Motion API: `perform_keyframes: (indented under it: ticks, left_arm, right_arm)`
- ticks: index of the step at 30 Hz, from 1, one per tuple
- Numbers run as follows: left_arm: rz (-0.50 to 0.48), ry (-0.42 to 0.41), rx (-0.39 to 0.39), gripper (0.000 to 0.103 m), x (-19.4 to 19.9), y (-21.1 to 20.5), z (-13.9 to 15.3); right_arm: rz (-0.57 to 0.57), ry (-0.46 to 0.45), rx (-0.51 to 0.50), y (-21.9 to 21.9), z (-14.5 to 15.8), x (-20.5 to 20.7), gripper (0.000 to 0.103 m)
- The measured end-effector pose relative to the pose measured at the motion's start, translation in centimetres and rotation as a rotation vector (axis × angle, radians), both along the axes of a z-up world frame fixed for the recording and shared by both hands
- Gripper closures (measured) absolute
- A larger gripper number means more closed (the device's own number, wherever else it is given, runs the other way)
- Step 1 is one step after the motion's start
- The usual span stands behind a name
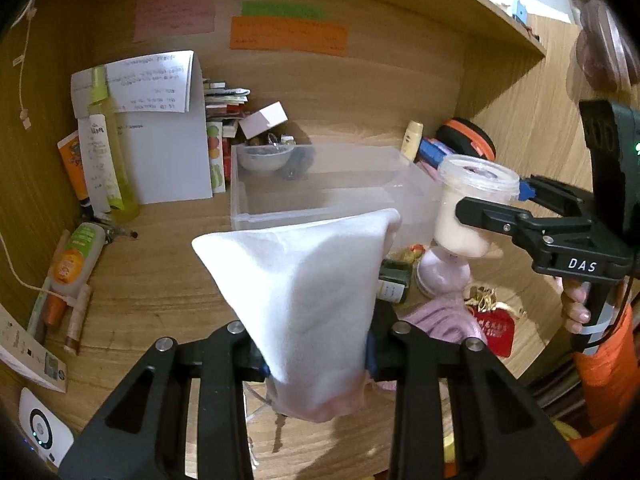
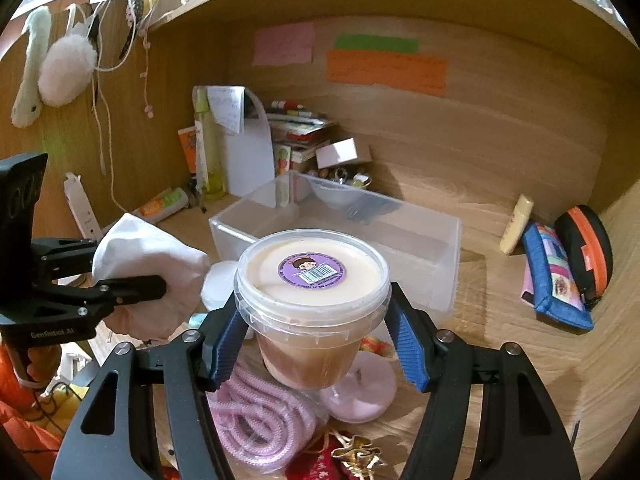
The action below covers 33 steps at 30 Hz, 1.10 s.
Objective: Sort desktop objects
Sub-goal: 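Carry the pouch and the tub over the clear plastic bin with both grippers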
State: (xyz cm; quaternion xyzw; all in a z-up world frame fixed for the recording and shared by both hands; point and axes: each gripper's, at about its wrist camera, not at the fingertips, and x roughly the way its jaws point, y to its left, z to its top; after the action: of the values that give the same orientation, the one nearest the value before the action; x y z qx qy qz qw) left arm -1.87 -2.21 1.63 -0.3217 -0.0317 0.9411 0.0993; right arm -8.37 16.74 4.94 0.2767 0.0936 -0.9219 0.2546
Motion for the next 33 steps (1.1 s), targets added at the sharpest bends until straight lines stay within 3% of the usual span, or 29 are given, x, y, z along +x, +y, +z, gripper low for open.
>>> perform_keyframes:
  ticks: [16,25,33]
  left_arm:
    - [0.045,0.077,0.039,0.070,-1.9,-1.7,3.5]
    - [0.040,0.057,0.048,0.071,-6.2,-1.5,3.9]
    - [0.044,0.027,0.010,0.070,-11.0,-0.8,3.6]
  right_arm:
    - [-0.058,-0.003,-0.056,1.5,0.6,-2.6,0.041]
    - [-0.087,-0.023,-0.077,2.1,0.3,-5.3,0.041]
    - [-0.103,-0.075,-0.070,1.9,-0.8,-9.2,0.041]
